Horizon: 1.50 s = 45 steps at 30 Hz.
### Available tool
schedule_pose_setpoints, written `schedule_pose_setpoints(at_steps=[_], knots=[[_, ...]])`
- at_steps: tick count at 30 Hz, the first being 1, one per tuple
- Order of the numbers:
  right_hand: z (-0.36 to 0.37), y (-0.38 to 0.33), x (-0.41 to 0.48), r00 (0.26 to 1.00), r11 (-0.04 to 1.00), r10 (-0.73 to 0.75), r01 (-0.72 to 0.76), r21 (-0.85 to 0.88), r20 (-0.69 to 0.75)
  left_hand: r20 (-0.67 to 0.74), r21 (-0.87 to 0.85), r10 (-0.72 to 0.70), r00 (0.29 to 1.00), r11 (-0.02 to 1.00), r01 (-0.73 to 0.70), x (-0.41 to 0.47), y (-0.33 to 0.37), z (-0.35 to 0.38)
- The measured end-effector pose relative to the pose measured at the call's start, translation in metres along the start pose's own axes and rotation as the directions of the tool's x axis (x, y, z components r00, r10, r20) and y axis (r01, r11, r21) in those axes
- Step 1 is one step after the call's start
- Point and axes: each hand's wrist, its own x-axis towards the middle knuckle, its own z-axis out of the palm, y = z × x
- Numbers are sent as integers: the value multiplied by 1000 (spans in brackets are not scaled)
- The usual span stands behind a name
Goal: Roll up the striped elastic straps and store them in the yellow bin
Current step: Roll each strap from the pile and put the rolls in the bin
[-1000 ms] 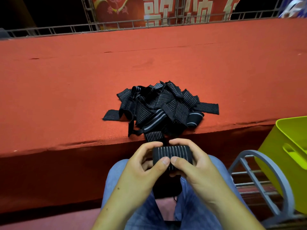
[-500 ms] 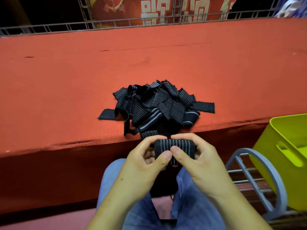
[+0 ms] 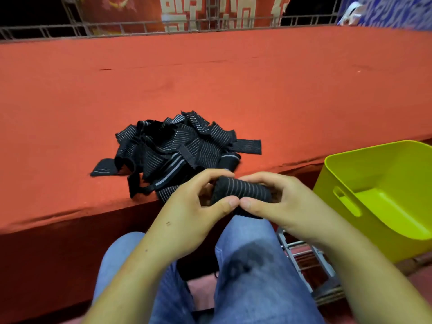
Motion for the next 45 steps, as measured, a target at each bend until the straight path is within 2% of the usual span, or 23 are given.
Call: schedule_pose_setpoints(at_steps=[3, 6, 9, 14, 16, 19, 24, 30, 34, 38, 45], knots=[[-24, -2, -1, 999, 983, 5, 3, -185, 43, 39, 67, 12, 999, 998, -15, 12, 6, 10], [-40, -1, -1, 999, 921, -9, 24, -389, 42, 34, 73, 16, 999, 997, -19, 21, 9, 24], [-53, 0, -4, 999, 879, -4, 28, -475, 51, 26, 16, -6, 1000, 1000, 6, 30, 11, 39], [-79, 6, -9, 999, 871, -32, 13, -491, -30, 0, -190, -63, 998, 980, 62, 43, 12, 60], [-100, 6, -13, 995, 895, -34, -13, -445, -98, -7, -216, -61, 998, 975, 58, 50, 13, 65], [-138, 3, -21, 980, 923, -1, -75, -378, -199, 15, -169, -46, 999, 984, 48, 62, 14, 71], [-209, 23, -30, 937, 890, 137, -259, -375, -322, 106, -60, -33, 994, 997, 40, 88, 19, 90], [-295, 76, -37, 827, 728, 321, -527, -439, -461, 172, 8, 6, 985, 1000, -8, 115, 26, 121], [-333, 113, -31, 732, 527, 440, -680, -510, -521, 212, 64, 60, 975, 995, -75, 129, 33, 139], [-348, 150, -12, 662, 405, 535, -746, -529, -525, 241, 50, 105, 965, 991, -121, 145, 43, 157], [-350, 184, 23, 559, 204, 633, -787, -582, -535, 294, 65, 100, 951, 990, -125, 171, 43, 185]])
